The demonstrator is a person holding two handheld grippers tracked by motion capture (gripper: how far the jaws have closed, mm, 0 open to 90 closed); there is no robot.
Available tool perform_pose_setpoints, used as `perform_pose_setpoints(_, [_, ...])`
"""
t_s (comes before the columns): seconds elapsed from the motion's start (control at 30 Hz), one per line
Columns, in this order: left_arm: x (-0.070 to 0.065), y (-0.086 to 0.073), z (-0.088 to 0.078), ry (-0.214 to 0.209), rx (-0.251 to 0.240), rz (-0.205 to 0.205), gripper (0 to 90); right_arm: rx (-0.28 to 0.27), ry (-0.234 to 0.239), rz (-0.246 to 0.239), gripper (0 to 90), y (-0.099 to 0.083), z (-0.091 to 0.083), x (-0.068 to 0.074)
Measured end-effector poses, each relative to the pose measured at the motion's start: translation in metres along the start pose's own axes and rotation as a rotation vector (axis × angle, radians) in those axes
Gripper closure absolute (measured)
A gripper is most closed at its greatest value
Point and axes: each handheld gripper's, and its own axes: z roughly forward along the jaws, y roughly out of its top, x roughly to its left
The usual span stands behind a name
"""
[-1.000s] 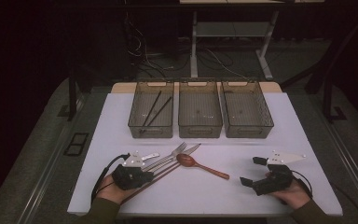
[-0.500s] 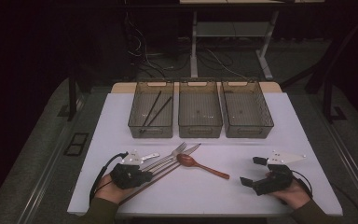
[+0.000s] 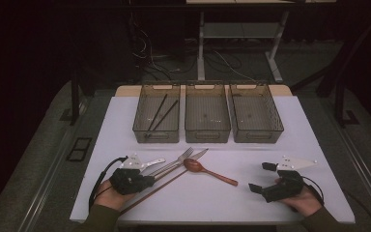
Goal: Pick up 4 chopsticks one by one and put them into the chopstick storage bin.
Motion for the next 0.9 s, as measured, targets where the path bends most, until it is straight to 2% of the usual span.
perform_pose_setpoints(0.37, [0.001,0.002,-0.004,0.008,-0.017,-0.001,84.2,0.0,0.0,0.001,0.6,0.0,0.0,0.0])
perform_pose_setpoints(0.5, [0.0,0.006,-0.009,0.012,-0.052,-0.016,84.5,0.001,-0.001,0.0,0.6,0.0,0.001,0.0])
perform_pose_setpoints(0.53, [0.001,0.007,-0.009,0.01,-0.057,-0.006,84.5,0.001,-0.001,-0.001,0.6,0.0,0.001,0.0])
perform_pose_setpoints(0.57, [0.0,0.007,-0.01,0.012,-0.068,-0.017,84.5,0.001,-0.001,-0.002,0.6,0.0,0.001,0.0])
perform_pose_setpoints(0.6, [0.001,0.008,-0.01,0.011,-0.065,-0.004,84.5,0.001,-0.001,-0.002,0.6,0.0,0.001,0.0])
perform_pose_setpoints(0.9, [0.0,0.021,-0.02,0.009,-0.133,-0.022,84.6,0.002,-0.002,0.002,0.6,0.0,0.001,0.0])
